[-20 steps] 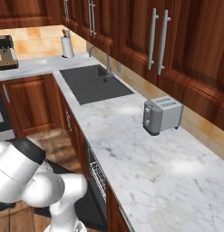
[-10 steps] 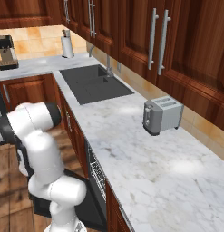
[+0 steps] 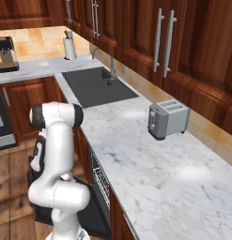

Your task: Open the dishwasher door and pull out the top rack.

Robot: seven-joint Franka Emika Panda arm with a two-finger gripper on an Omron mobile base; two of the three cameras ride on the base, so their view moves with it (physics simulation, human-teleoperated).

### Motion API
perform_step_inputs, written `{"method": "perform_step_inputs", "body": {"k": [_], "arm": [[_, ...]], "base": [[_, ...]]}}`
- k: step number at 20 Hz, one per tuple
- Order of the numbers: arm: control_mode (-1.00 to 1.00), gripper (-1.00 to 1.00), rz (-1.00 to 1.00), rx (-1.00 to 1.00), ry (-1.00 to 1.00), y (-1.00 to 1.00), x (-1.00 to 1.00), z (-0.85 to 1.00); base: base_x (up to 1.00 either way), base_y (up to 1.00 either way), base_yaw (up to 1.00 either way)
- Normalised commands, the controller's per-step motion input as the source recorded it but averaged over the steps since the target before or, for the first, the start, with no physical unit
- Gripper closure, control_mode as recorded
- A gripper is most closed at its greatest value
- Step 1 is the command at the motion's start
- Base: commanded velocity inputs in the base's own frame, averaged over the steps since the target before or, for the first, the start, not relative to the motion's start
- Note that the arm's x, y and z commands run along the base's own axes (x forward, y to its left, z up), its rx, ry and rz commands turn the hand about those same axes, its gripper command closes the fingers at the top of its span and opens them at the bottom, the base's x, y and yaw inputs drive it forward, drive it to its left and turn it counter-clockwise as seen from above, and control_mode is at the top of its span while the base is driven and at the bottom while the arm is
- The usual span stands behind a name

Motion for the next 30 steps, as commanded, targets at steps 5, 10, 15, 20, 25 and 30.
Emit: {"method": "perform_step_inputs", "body": {"k": [5, 10, 15, 20, 25, 30], "arm": [[-1.0, -1.0, 0.21, -0.05, -0.09, -0.1, 0.21, -0.67], [-1.0, -1.0, 0.27, -0.04, -0.2, -0.25, 0.3, -0.24], [-1.0, -1.0, 0.21, -0.01, -0.2, -0.34, 0.5, 0.01], [-1.0, -1.0, 0.13, 0.03, -0.09, -0.36, 0.58, 0.12], [-1.0, -1.0, 0.02, 0.11, -0.1, -0.05, 0.36, 0.0], [-1.0, -1.0, 0.0, 0.07, -0.19, 0.0, 0.33, 0.0]], "base": [[0.0, 0.0, 0.0], [0.0, 0.0, 0.0], [0.0, 0.0, 0.0], [0.0, 0.0, 0.0], [0.0, 0.0, 0.0], [0.0, 0.0, 0.0]]}}
